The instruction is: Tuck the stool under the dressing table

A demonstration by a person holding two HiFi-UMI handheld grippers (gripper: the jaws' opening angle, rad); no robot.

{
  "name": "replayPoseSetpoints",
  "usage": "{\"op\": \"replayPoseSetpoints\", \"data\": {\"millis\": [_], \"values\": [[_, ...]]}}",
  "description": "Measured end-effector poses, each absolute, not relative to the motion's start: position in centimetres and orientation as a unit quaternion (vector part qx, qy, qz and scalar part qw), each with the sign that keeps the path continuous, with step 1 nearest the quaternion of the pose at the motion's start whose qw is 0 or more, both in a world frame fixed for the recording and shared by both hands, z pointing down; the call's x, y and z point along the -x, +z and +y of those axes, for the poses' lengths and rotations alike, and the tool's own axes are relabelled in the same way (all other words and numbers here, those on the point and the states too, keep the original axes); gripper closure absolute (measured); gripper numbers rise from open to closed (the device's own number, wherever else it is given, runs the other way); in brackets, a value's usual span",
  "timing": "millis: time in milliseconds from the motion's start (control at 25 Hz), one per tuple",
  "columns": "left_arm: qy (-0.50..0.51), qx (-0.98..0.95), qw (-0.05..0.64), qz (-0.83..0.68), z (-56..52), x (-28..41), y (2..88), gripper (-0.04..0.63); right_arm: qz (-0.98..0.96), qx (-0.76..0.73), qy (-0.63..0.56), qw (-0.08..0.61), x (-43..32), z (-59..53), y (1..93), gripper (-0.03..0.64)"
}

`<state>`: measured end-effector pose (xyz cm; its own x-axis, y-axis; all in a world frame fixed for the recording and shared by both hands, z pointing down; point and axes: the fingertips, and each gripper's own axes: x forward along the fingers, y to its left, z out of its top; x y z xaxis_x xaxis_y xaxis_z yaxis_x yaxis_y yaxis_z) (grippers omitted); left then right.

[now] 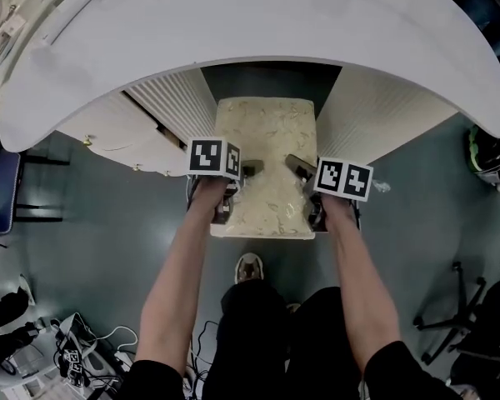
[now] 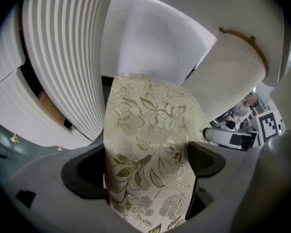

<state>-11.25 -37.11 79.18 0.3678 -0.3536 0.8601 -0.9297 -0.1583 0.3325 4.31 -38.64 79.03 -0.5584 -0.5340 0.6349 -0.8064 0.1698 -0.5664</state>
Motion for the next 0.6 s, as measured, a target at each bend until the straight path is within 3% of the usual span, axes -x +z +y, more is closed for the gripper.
{"op": "replayPoseSetpoints", "data": {"millis": [600], "values": [[0.276,-0.725,0.406,-0.483,-46.1,11.4,78.5,0.063,-0.757,-0.471,0.436,0.123,-4.5,-47.5,78.5,0.282]]}}
